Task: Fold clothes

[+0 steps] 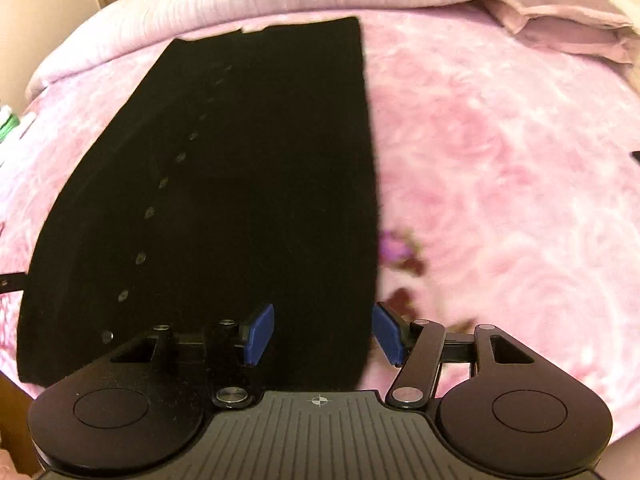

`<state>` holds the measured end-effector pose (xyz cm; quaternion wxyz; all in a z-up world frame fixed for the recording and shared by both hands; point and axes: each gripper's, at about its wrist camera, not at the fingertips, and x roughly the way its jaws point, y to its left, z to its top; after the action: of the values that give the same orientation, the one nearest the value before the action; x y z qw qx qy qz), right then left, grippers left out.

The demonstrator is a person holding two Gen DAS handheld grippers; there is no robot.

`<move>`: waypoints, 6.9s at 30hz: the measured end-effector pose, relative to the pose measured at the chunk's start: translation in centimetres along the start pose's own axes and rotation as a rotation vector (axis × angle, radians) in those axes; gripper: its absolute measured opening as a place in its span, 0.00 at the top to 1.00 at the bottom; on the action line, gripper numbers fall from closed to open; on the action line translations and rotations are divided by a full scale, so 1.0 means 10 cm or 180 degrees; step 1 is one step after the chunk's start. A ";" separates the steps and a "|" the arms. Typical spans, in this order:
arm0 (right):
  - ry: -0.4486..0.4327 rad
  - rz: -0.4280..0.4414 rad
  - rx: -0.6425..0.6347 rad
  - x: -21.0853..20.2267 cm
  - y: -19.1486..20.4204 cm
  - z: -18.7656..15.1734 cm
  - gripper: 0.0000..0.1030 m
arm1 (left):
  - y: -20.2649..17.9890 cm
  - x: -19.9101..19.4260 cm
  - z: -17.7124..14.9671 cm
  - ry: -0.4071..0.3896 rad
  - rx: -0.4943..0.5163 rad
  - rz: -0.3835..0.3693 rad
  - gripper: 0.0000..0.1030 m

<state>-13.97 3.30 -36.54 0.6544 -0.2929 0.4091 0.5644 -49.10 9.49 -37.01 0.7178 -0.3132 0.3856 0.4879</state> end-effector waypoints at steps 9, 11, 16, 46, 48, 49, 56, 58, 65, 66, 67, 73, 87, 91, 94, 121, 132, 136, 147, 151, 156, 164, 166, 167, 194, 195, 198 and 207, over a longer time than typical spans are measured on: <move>-0.0846 -0.0420 0.0075 -0.01 0.25 -0.61 0.42 | -0.04 0.04 -0.23 -0.0405 0.0208 -0.0109 0.76; -0.1028 -0.0472 0.0152 -0.02 0.27 -0.71 0.42 | -0.06 0.06 -0.33 -0.0578 0.0310 -0.0122 0.75; -0.1463 -0.0541 0.0378 -0.22 0.48 -1.32 0.42 | -0.07 -0.03 -0.67 -0.0993 0.0179 -0.0168 0.74; -0.1608 0.0276 0.0711 -1.96 0.90 -1.44 0.41 | -0.41 -1.64 -0.99 -0.1222 0.0080 0.0411 0.56; -0.1503 0.0221 0.0618 -1.98 0.98 -1.57 0.41 | -0.44 -1.68 -1.05 -0.1233 0.0106 0.0441 0.55; -0.1448 0.0183 0.0559 -1.98 1.01 -1.62 0.41 | -0.46 -1.69 -1.09 -0.1238 0.0123 0.0456 0.54; -0.1370 -0.0099 0.0440 -1.96 1.02 -1.76 0.41 | -0.58 -1.67 -1.28 -0.1145 0.0268 0.0410 0.51; -0.1328 -0.0107 0.0435 -1.88 1.02 -1.76 0.41 | -0.60 -1.65 -1.31 -0.1110 0.0295 0.0412 0.51; -0.1179 -0.0131 0.0372 -1.68 1.05 -1.81 0.41 | -0.59 -1.57 -1.38 -0.1035 0.0296 0.0455 0.51; -0.1166 -0.0127 0.0367 -1.67 1.06 -1.82 0.41 | -0.59 -1.56 -1.39 -0.1023 0.0298 0.0453 0.51; -0.1154 -0.0122 0.0362 -1.67 1.06 -1.83 0.41 | -0.59 -1.55 -1.40 -0.1013 0.0301 0.0452 0.51; -0.1102 -0.0147 0.0374 -1.65 1.08 -1.84 0.41 | -0.58 -1.51 -1.47 -0.0950 0.0315 0.0433 0.51; -0.1071 -0.0230 0.0360 -1.56 1.11 -1.75 0.41 | -0.48 -1.43 -1.44 -0.0950 0.0240 0.0267 0.47; -0.1031 -0.0229 0.0343 -1.45 1.10 -1.69 0.41 | -0.38 -1.30 -1.41 -0.0912 0.0139 0.0078 0.47; -0.1005 -0.0152 0.0375 -1.33 1.03 -1.67 0.41 | -0.17 -1.18 -1.37 -0.0884 -0.0096 -0.0191 0.47; -0.0540 0.1570 0.2234 -0.42 -0.67 -1.24 0.44 | 0.85 0.16 -0.73 -0.0172 -0.2027 -0.1849 0.58; -0.0516 0.1882 0.2361 -0.10 -0.72 -1.16 0.83 | 0.75 0.31 -0.60 -0.0252 -0.1784 -0.1927 0.80; -0.0547 0.1935 0.2344 -0.15 -0.75 -1.22 0.87 | 0.78 0.26 -0.68 -0.0306 -0.1698 -0.1933 0.93; -0.0887 0.2086 0.2254 -0.68 -0.66 -1.33 0.91 | 0.90 -0.43 -0.92 -0.0867 -0.1400 -0.1918 0.94; -0.0825 0.2085 0.2223 -0.84 -0.57 -1.56 0.91 | 0.98 -0.62 -1.22 -0.0841 -0.1383 -0.1937 0.94; -0.0628 0.2038 0.2360 -0.95 -0.48 -2.00 0.91 | 1.06 -0.84 -1.62 -0.0760 -0.1359 -0.1975 0.94; -0.0495 0.2086 0.2258 -1.27 -0.41 -2.35 0.91 | 1.15 -1.08 -2.00 -0.0667 -0.1384 -0.2053 0.94; -0.0555 0.2128 0.2184 -1.33 -0.41 -2.27 0.91 | 1.15 -1.10 -1.91 -0.0689 -0.1431 -0.2129 0.94; -0.0586 0.2149 0.2147 -1.36 -0.41 -2.23 0.91 | 1.15 -1.12 -1.87 -0.0709 -0.1438 -0.2166 0.94; -0.1090 0.1177 0.1379 -0.43 -0.71 -0.27 0.42 | 1.12 0.18 0.29 -0.0821 -0.0998 -0.1584 0.71; -0.1040 0.1175 0.1320 -0.37 -0.71 -0.27 0.42 | 1.11 0.23 0.29 -0.0764 -0.0958 -0.1607 0.69; -0.0941 0.1192 0.1152 -0.21 -0.68 -0.24 0.42 | 1.03 0.36 0.35 -0.0705 -0.0758 -0.1553 0.65; -0.0920 0.1037 0.0662 0.01 -0.50 -0.08 0.43 | 0.77 0.67 0.52 -0.0632 -0.0265 -0.1413 0.90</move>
<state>-9.24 1.78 -37.42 0.6332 -0.0702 0.4090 0.6533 -53.57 19.36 -40.67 0.8282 -0.3701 0.2145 0.3621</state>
